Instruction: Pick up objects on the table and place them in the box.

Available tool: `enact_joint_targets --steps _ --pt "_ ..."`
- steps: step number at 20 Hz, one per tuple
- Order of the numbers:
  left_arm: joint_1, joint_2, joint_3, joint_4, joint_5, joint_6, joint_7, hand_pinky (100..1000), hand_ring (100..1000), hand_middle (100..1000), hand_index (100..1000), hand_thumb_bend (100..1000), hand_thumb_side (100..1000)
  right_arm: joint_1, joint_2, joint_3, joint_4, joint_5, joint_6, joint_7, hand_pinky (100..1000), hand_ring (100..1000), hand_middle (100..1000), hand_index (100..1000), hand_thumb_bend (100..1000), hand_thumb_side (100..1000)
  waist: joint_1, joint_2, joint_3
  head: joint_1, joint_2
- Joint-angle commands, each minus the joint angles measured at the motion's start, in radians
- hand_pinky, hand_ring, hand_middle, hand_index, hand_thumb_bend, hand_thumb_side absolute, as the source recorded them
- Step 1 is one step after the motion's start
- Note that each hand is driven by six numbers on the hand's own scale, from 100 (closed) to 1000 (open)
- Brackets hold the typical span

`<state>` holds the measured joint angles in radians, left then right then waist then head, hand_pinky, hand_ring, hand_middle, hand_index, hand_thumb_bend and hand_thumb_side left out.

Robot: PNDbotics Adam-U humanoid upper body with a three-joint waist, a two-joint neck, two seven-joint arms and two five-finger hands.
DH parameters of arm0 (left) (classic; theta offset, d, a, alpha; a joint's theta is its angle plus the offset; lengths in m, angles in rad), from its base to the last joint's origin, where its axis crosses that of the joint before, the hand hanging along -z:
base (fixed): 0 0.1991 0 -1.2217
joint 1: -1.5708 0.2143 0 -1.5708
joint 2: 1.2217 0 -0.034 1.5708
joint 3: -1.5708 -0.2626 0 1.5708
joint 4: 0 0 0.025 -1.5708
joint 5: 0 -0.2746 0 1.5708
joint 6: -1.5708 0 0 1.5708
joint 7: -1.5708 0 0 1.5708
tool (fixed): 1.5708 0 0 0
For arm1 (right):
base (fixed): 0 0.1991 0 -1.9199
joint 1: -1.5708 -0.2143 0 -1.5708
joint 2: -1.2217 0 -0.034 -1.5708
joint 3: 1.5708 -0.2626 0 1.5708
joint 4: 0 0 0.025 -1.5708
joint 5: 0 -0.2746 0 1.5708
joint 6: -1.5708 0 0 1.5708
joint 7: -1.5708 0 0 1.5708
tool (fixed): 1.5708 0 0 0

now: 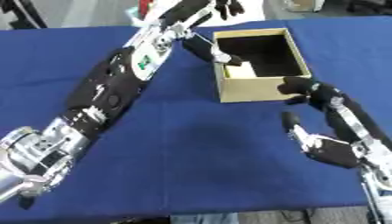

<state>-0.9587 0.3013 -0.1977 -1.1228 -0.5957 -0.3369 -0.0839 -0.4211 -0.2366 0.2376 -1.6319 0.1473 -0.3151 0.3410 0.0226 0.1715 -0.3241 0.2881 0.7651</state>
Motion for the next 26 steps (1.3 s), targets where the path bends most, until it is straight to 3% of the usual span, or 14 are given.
enact_joint_targets --steps 1,5,10,17,26 --pt "0.041 0.108 0.008 -0.180 0.219 0.051 -0.027 748 573 601 762 723 451 -0.004 -0.029 -0.023 -0.011 0.005 0.002 -0.018 736 827 766 907 160 454 -0.004 -0.022 0.017 -0.024 0.005" --pt "0.183 0.233 0.062 -0.429 0.448 0.152 -0.027 751 568 598 759 702 445 0.000 -0.045 -0.042 -0.015 0.011 0.005 -0.041 736 827 767 908 166 442 -0.007 -0.029 0.054 -0.049 0.005" --pt "0.392 0.310 0.147 -0.617 0.578 0.211 -0.004 762 567 601 762 662 464 0.009 -0.058 -0.062 -0.020 0.015 0.009 -0.068 735 825 766 909 168 437 -0.011 -0.031 0.083 -0.071 0.005" --pt "0.611 0.261 0.246 -0.669 0.608 0.262 0.024 771 559 601 764 612 512 0.022 -0.067 -0.077 -0.022 0.016 0.012 -0.092 733 822 763 910 164 439 -0.018 -0.031 0.114 -0.079 0.005" --pt "0.701 0.184 0.299 -0.663 0.613 0.290 0.027 772 552 596 764 586 534 0.030 -0.066 -0.083 -0.021 0.010 0.015 -0.105 732 820 761 910 159 443 -0.023 -0.030 0.126 -0.066 0.005"
